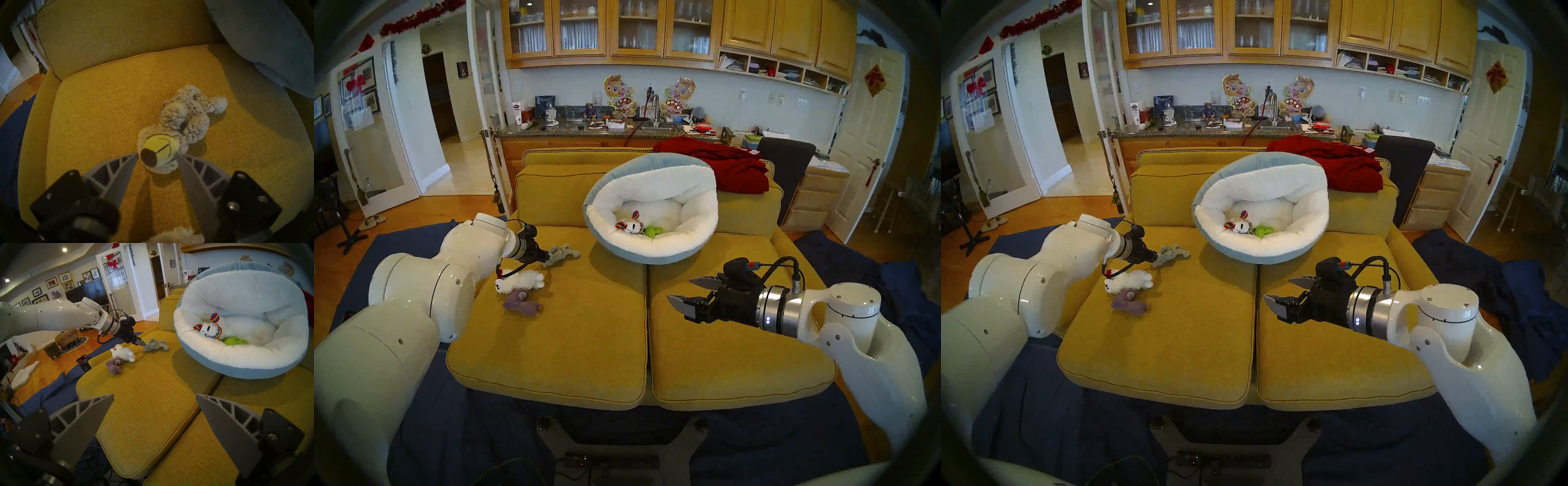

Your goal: Put toys into dog bed

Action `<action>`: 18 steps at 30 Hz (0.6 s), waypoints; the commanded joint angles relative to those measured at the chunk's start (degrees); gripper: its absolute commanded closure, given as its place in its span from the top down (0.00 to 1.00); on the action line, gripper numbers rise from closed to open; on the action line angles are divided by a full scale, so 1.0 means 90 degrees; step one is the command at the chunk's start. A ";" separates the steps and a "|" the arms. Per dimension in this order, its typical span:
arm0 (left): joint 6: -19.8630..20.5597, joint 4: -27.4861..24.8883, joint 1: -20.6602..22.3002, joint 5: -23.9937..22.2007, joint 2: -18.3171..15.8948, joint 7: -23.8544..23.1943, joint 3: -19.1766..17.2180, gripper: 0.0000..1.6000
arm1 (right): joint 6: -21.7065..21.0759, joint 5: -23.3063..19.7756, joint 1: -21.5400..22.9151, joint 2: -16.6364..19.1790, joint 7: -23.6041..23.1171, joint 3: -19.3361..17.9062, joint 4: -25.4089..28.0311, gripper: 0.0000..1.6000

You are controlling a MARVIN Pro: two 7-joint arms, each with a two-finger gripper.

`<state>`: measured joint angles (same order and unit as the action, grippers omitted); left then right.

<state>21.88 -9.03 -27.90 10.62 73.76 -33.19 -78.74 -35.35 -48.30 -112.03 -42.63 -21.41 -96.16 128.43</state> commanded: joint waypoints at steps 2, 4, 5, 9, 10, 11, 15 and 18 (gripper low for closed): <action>-0.0118 -0.0093 0.0255 -0.0035 -0.0026 0.0011 -0.0043 0.66 | 0.0048 0.0002 0.0094 0.0005 -0.0001 -0.0079 0.0112 1.00; -0.0126 -0.0087 0.0252 -0.0039 -0.0028 0.0023 -0.0047 0.61 | 0.0048 0.0001 0.0094 0.0006 -0.0001 -0.0078 0.0112 1.00; -0.0131 -0.0085 0.0251 -0.0041 -0.0029 0.0030 -0.0050 0.58 | 0.0048 0.0001 0.0094 0.0006 -0.0001 -0.0078 0.0112 1.00; -0.0143 -0.0080 0.0250 -0.0046 -0.0038 0.0046 -0.0056 0.43 | 0.0048 0.0001 0.0094 0.0006 -0.0001 -0.0078 0.0112 1.00; -0.0148 -0.0079 0.0250 -0.0047 -0.0041 0.0053 -0.0058 0.40 | 0.0048 0.0001 0.0094 0.0006 -0.0001 -0.0078 0.0112 1.00; -0.0155 -0.0079 0.0248 -0.0050 -0.0045 0.0062 -0.0060 0.31 | 0.0048 0.0001 0.0094 0.0006 -0.0001 -0.0078 0.0112 1.00; -0.0172 -0.0076 0.0242 -0.0058 -0.0047 0.0079 -0.0068 0.03 | 0.0048 0.0001 0.0094 0.0006 -0.0001 -0.0078 0.0112 1.00; -0.0206 -0.0096 0.0265 -0.0074 -0.0031 0.0054 -0.0081 0.00 | 0.0049 0.0001 0.0095 0.0006 -0.0001 -0.0080 0.0114 1.00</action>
<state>21.06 -8.62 -28.27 10.30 73.50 -32.22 -79.13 -35.36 -48.31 -112.03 -42.63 -21.41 -96.15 128.42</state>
